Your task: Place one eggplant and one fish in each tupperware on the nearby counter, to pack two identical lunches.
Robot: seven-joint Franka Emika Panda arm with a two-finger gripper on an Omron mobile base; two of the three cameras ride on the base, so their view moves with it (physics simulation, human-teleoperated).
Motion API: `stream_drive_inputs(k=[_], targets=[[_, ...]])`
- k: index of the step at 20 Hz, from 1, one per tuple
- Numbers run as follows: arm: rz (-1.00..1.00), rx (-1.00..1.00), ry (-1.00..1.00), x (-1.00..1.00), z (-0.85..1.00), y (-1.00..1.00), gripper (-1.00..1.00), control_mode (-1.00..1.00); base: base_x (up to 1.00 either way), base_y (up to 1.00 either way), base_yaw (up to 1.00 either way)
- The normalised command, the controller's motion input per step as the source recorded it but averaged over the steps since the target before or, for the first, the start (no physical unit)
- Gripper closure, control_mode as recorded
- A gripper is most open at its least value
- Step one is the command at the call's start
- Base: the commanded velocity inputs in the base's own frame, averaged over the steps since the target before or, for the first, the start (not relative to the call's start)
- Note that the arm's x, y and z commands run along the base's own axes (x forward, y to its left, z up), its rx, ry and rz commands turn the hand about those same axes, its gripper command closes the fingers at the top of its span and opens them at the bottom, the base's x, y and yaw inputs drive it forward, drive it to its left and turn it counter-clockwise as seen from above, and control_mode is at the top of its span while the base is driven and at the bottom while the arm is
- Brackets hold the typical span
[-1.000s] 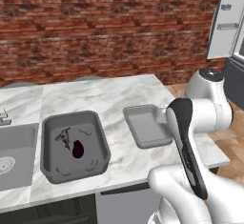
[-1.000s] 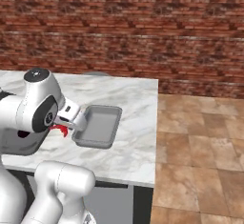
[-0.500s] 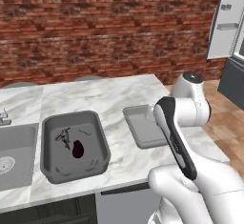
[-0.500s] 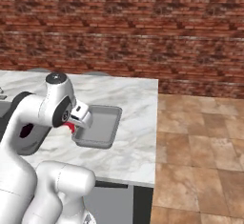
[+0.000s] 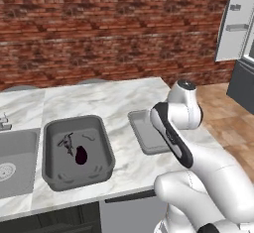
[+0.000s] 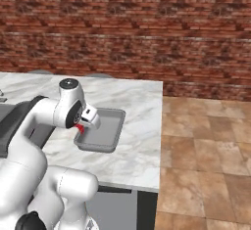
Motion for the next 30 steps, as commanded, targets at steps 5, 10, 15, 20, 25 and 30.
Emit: stream_drive_inputs(k=[5, 10, 15, 20, 25, 30], targets=[[0.00, 0.00, 0.00, 0.42, -0.40, -0.01, 1.00, -1.00, 0.00, 0.00, 0.00], [0.00, 0.00, 0.00, 0.49, -0.33, 0.00, 1.00, -1.00, 0.00, 0.00, 0.00], [0.00, 0.00, 0.00, 0.43, -0.30, 0.00, 1.00, -1.00, 0.00, 0.00, 0.00], [0.00, 0.00, 0.00, 0.39, -0.30, 0.00, 1.00, -1.00, 0.00, 0.00, 0.00], [0.00, 0.00, 0.00, 0.28, -0.29, 0.00, 1.00, -1.00, 0.00, 0.00, 0.00], [0.00, 0.00, 0.00, 0.23, -0.13, 0.00, -1.00, -1.00, 0.00, 0.00, 0.00]])
